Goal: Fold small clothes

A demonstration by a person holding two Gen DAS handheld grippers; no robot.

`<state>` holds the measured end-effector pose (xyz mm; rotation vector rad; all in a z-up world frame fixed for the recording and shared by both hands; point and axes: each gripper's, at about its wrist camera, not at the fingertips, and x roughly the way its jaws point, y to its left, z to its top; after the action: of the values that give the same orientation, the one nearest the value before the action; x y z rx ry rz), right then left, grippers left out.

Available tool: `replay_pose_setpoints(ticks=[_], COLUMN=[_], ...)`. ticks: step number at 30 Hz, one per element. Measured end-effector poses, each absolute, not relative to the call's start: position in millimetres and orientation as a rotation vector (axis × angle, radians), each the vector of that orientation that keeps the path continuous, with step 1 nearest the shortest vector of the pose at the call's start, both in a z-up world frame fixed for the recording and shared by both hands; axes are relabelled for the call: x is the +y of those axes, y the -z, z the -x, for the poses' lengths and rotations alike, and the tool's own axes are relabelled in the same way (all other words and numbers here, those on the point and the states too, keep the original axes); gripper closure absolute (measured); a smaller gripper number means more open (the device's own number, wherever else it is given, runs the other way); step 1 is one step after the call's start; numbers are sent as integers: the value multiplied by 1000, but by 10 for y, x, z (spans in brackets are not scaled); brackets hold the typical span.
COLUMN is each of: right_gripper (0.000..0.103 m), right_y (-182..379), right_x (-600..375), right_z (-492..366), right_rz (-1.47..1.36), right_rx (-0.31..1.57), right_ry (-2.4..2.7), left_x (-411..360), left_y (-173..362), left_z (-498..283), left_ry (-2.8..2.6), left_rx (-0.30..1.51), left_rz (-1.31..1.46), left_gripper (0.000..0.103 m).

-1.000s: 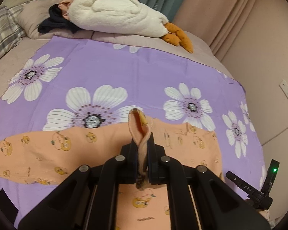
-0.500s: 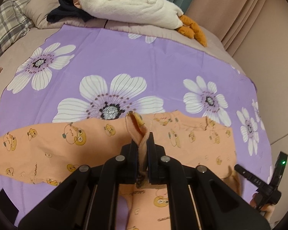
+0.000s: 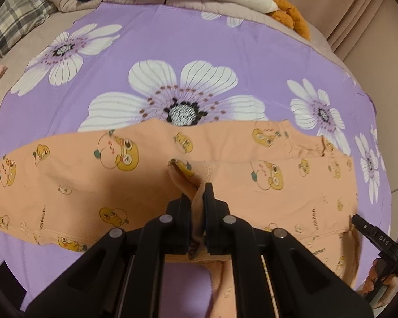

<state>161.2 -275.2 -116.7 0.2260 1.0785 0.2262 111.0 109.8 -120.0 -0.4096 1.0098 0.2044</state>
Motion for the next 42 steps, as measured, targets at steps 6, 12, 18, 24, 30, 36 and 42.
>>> replay_pose_setpoints(ticks=[6,12,18,24,30,36,42], right_gripper=[51,51,51,51,51,50,32], right_y=[1189,1209,1220,1215,1171,1020,754], right_x=[-2724,-2707,-2659,-2643,-2621,-2620,-2630], right_z=[-1623,-1626,-1610,-1605,-1545,-1418,-1275], right_rz=[-208,-191,-148,-130,-106,-90,-91], right_rx=[1085,1086,1077,1078,1084,1056,980], right_ry=[-215,-208,-195,-179,-149,-145,-145], left_x=[1200,1267,1258,1281,1232,1083,898], left_y=[1402,1449,1448,1438,1348,1046,703], left_z=[-1086,-1047,-986,-919,-839,-663,-529], left_ry=[-237,-242,-254,-266,-268,-232,-186], left_rx=[1039,1044,1038,1042,1052,982,905], left_rz=[442,472,482,512,524,511,468], left_gripper=[91,87,84,82,67,39,17])
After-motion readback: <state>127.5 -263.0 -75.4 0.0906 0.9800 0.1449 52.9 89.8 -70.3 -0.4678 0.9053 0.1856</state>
